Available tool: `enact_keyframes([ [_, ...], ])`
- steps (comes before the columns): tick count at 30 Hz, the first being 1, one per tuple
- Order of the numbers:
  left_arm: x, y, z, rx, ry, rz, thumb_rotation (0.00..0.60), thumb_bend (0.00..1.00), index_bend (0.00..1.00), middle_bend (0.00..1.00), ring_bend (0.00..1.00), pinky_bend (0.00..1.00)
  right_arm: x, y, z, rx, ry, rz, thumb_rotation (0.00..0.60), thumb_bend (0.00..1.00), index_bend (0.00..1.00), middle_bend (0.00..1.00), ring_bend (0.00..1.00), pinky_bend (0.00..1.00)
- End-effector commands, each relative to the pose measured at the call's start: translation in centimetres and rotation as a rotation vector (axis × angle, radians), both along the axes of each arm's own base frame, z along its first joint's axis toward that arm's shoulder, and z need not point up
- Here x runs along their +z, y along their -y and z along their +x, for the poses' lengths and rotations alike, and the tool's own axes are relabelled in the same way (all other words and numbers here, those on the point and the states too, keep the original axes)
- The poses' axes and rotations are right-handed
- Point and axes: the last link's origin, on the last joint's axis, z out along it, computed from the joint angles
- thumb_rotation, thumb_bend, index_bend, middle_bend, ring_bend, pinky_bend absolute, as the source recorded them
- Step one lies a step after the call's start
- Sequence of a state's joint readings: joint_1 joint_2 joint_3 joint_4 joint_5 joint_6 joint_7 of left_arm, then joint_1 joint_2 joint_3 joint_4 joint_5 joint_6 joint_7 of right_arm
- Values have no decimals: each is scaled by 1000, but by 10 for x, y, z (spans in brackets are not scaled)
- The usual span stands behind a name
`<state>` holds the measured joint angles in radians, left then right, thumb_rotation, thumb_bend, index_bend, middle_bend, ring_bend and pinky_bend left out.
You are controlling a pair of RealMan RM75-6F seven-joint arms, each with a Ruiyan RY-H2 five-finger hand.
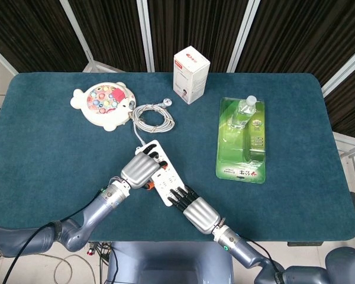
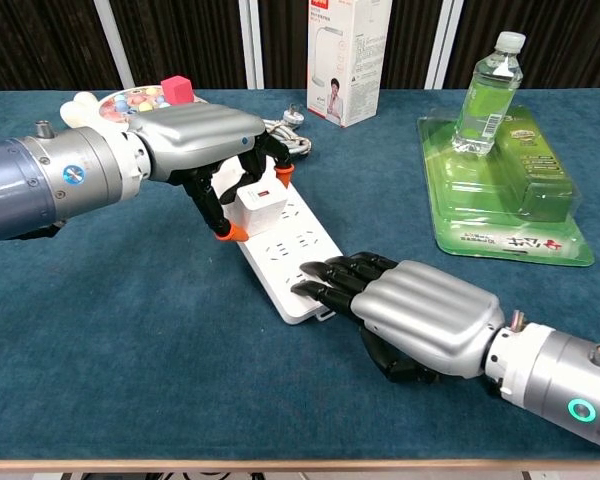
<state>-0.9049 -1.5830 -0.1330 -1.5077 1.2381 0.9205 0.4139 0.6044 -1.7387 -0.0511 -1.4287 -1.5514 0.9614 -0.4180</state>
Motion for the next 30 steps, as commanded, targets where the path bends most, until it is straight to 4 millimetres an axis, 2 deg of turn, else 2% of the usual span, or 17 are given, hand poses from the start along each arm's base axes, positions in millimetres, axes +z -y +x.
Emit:
enact_keyframes([
  [1,2,0,-1,-9,-2,-2,600,304,721,730,275,117,0,0,0,0,0,0,600,1000,0,10,7,74],
  [15,7,0,4,-32,16,7,600,304,721,731,275,122,-1,-2,1,-3,1,-4,600,1000,0,10,7,74],
  [21,19,-5,9,15,72,22,600,304,721,731,275,122,3,2,4,-1,13,-33,600,1000,0,10,7,74],
  [25,25,-8,6,29,79,42,600,304,721,731,275,122,8,5,8,0,44,-66,600,1000,0,10,7,74],
  [30,35,-17,-7,13,45,101,600,304,707,723,275,122,18,12,15,9,95,-138,600,1000,0,10,7,74],
])
